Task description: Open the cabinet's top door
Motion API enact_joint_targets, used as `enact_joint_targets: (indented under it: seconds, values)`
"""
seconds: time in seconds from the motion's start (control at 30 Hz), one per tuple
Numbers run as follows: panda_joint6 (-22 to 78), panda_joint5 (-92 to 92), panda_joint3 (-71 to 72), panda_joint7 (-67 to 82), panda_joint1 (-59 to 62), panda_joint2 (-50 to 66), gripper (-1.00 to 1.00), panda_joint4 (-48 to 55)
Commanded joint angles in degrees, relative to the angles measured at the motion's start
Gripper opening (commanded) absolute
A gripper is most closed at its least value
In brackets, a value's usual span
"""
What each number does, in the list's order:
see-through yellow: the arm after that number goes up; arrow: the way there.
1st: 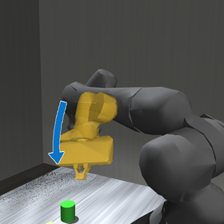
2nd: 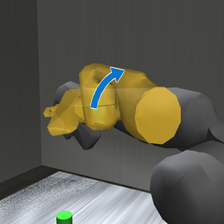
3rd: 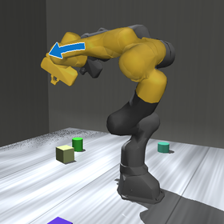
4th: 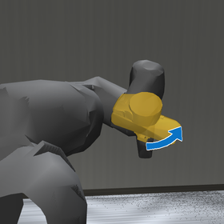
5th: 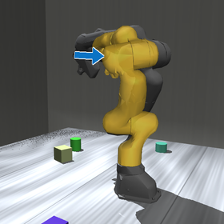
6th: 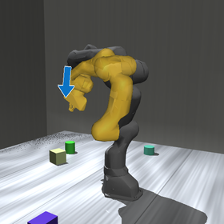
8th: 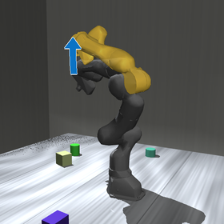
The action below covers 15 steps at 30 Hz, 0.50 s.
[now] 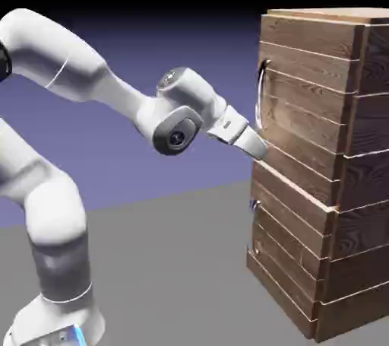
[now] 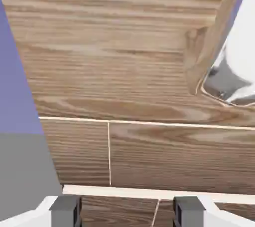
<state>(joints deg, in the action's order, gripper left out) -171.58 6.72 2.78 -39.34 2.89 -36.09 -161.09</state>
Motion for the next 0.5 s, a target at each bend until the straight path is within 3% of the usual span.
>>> enact_joint_targets:
  seconds: [0.0, 0.47]
  values:
    - [0.90, 2.50, 1.03, 1.16, 1.33, -1.27, 0.00, -0.03]
    - [13.48, 37.39, 15.44, 17.34, 19.87, -19.09, 0.00, -0.52]
